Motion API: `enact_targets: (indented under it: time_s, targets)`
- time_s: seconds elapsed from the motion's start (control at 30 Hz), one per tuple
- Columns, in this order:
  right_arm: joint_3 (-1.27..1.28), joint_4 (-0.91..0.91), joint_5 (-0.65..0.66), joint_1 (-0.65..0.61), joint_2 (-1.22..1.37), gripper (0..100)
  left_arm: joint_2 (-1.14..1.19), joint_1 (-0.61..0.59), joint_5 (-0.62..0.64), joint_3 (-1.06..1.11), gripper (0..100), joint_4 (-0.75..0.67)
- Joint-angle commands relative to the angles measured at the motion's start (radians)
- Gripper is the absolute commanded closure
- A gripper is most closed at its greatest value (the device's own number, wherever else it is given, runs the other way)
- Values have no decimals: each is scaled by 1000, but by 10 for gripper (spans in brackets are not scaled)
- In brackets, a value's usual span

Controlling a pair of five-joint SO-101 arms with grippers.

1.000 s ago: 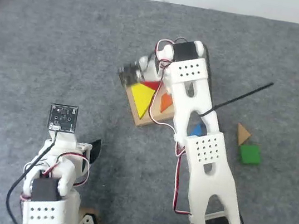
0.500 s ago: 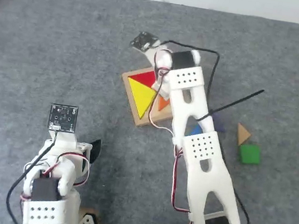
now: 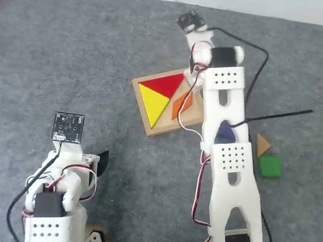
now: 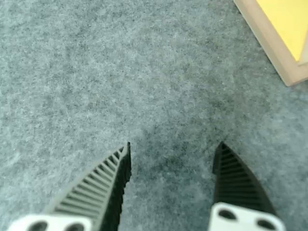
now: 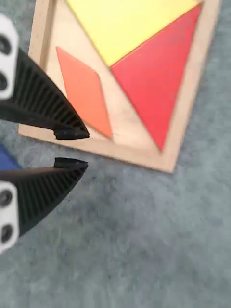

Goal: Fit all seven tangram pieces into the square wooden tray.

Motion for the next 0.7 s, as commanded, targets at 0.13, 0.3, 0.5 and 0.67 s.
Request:
enact_targets:
  time_s: [0.13,0.3,0.5,0.67]
  targets:
    - [23,48,-110,-4,-340,926,-21,0,8,-22,729,5]
    - [528,47,-144,-12,-593,926,-21,0,8,-22,729,5]
    - [1171,38,-153,-31,-1052,922,-21,0,8,-22,729,5]
    - [1772,-176,-146,-85,-1271,922,-21,0,8,-22,729,5]
